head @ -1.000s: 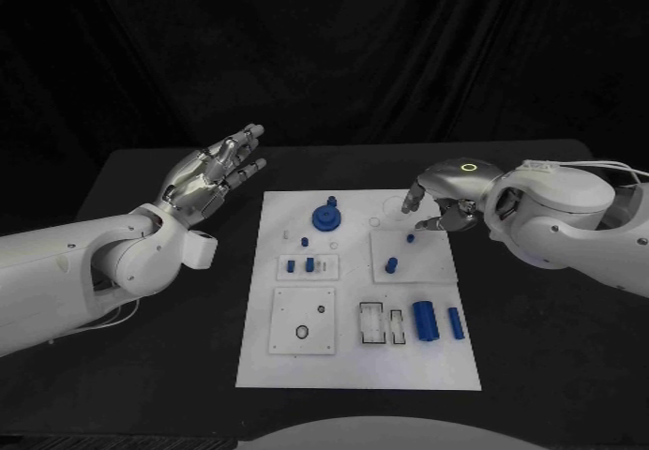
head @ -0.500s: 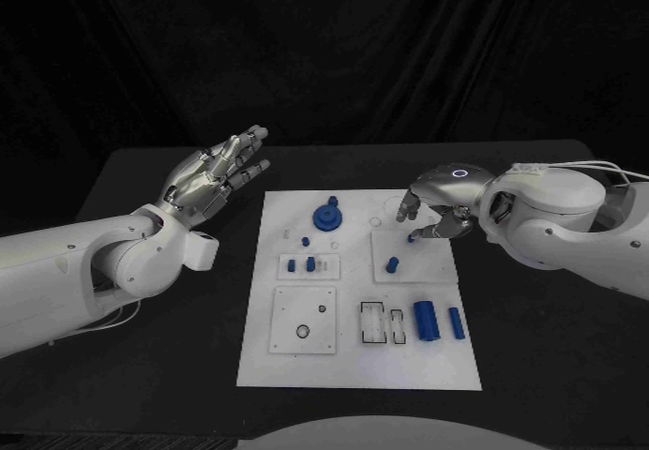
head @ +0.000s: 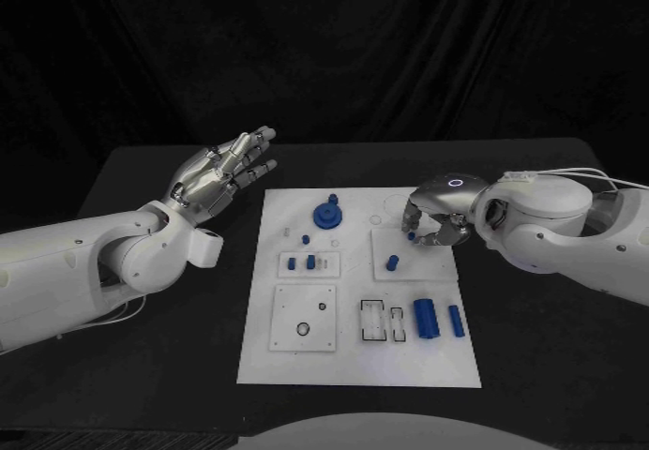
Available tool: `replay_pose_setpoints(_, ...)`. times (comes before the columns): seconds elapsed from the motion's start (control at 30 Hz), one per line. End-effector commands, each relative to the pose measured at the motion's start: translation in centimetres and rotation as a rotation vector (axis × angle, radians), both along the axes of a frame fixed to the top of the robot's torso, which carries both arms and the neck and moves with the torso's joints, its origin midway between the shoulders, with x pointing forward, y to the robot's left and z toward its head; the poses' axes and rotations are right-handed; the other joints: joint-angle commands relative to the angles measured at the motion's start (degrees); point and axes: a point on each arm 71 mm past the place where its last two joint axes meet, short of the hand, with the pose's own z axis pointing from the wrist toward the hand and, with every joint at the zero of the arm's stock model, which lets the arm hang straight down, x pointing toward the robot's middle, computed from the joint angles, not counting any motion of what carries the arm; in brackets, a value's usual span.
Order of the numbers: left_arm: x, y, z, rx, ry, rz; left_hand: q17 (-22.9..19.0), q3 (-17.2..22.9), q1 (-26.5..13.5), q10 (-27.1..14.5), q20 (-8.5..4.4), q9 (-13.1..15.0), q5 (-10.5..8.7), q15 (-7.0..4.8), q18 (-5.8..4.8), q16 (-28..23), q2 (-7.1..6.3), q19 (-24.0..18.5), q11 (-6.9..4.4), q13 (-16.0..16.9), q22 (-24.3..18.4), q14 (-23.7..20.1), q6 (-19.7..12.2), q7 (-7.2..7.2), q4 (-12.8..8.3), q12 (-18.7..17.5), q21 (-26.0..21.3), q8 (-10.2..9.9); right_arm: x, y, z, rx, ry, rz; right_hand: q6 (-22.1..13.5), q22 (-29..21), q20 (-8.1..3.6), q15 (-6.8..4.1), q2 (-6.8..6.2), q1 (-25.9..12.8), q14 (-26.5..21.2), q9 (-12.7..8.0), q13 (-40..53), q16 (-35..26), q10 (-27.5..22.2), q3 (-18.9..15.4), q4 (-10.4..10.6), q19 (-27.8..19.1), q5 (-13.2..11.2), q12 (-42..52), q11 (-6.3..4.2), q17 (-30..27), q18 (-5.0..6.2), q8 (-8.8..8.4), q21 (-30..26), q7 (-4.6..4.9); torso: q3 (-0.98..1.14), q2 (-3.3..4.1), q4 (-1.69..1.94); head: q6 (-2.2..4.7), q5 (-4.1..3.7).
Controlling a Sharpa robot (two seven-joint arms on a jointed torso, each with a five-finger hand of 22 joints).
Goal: Assemble the parts on the task board
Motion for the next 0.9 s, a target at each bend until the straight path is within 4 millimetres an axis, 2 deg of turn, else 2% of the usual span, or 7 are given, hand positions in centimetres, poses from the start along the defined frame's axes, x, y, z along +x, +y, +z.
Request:
replay_pose_setpoints(0.03,-0.1,-0.1,-0.1,-0.013,0.012,-0.023,0.05,-0.62,0.51,-0.23,0.48,-0.02,0.82,0.5,0.88,0.17,0.45,0.04,0.41,-0.31,0.0,0.02,-0.28,0.15,-0.05,0.39,-0.05,0.01,0.1,-0.1,-0.3,-0.001,-0.009,-0.004,0.77,9.97,0.03,-0.03,-0.19,0.57,1.49,0.05,-0.16,-0.02,0.53,0.55,-0.13,0.23,0.15,-0.38,-0.07,0.01,-0.17,0.32,-0.26,0.13,0.01,0.03,0.06,0.15,-0.01)
replay_pose_setpoints(0.17,0.0,-0.1,-0.2,-0.01,0.019,-0.025,0.06,-1.29,1.1,-0.31,0.6,0.0,2.27,0.9,0.83,0.28,0.9,0.1,0.46,-0.76,-0.08,0.15,0.05,0.3,-0.05,0.82,-0.04,0.09,0.1,-0.1,-0.6,0.008,-0.01,-0.003,1.45,9.97,-0.02,-0.08,-0.2,0.78,1.47,0.12,-0.36,-0.08,1.1,1.14,-0.38,0.21,-0.44,-0.44,-0.15,0.02,-0.16,0.51,-0.32,0.08,-0.03,0.04,0.02,0.13,-0.02)
replay_pose_setpoints(0.33,0.0,-0.1,-0.4,-0.009,0.026,-0.03,0.06,-1.61,1.56,-0.32,0.63,0.02,3.02,1.02,0.8,0.35,1.3,0.13,0.64,-0.99,-0.12,0.22,0.23,0.47,-0.07,1.15,-0.03,0.12,0.1,-0.1,-1.0,0.03,-0.019,0.003,2.57,10.0,-0.1,-0.18,0.13,1.36,1.52,0.3,-0.66,-0.04,2.06,2.17,-0.88,0.24,-1.18,-0.47,-0.3,0.27,-0.18,0.88,-0.26,-0.01,-0.07,0.0,0.08,-0.1,-0.13)
replay_pose_setpoints(0.5,0.0,-0.1,-0.6,-0.008,0.035,-0.034,0.1,-2.3,2.54,-0.3,0.69,0.13,4.66,1.14,0.76,0.52,2.37,0.2,1.22,-1.27,-0.13,0.39,1.29,1.02,-0.13,1.84,-0.01,0.33,0.1,0.0,-1.4,0.057,-0.03,0.017,4.78,10.1,-0.19,-0.23,0.61,2.27,1.58,0.87,-0.88,0.04,4.62,3.42,-1.87,0.37,-1.25,-0.01,-0.45,0.6,-0.25,1.79,0.03,-0.02,-0.07,-0.07,0.01,-0.25,-0.12)
replay_pose_setpoints(0.6,0.0,0.0,-0.8,-0.007,0.038,-0.034,0.15,-2.65,3.07,-0.24,0.8,0.23,5.42,1.23,0.71,0.65,2.95,0.28,1.42,-1.28,0.0,0.52,2.14,1.2,-0.17,2.29,0.03,0.51,0.0,0.1,-1.7,0.068,-0.031,0.027,5.99,10.26,-0.19,-0.24,0.74,2.62,1.69,1.23,-1.01,0.3,6.19,3.89,-2.47,0.57,-1.23,0.18,-0.68,1.1,-0.36,2.27,0.63,-0.14,-0.06,-0.05,0.09,-0.3,-0.18)
replay_pose_setpoints(0.67,0.0,0.0,-0.9,-0.007,0.041,-0.035,0.19,-2.99,3.5,-0.15,0.84,0.32,6.04,1.24,0.65,0.77,3.29,0.33,1.66,-1.26,0.05,0.63,3.0,1.39,-0.19,2.68,0.05,0.72,-0.1,0.1,-1.9,0.072,-0.027,0.032,6.72,10.3,-0.01,0.18,0.84,2.9,1.73,1.45,-1.1,0.4,7.4,4.17,-2.99,0.6,-1.27,0.32,-0.82,1.31,-0.43,2.53,0.78,-0.11,-0.05,-0.03,0.09,-0.32,-0.22)
replay_pose_setpoints(0.9,0.1,0.1,-1.1,-0.003,0.05,-0.037,0.26,-3.65,4.88,-0.08,0.88,0.44,7.55,1.27,0.49,1.0,3.82,0.45,2.27,-1.23,0.11,0.82,4.28,1.91,-0.34,3.37,0.09,1.11,-0.2,0.1,-2.3,0.067,-0.016,0.033,7.99,10.41,0.35,0.58,0.83,3.85,1.71,1.84,-1.37,0.49,9.27,4.75,-4.37,0.69,-1.16,0.25,-0.96,1.57,-0.52,2.86,1.22,0.03,-0.01,-0.04,0.07,-0.48,-0.2)
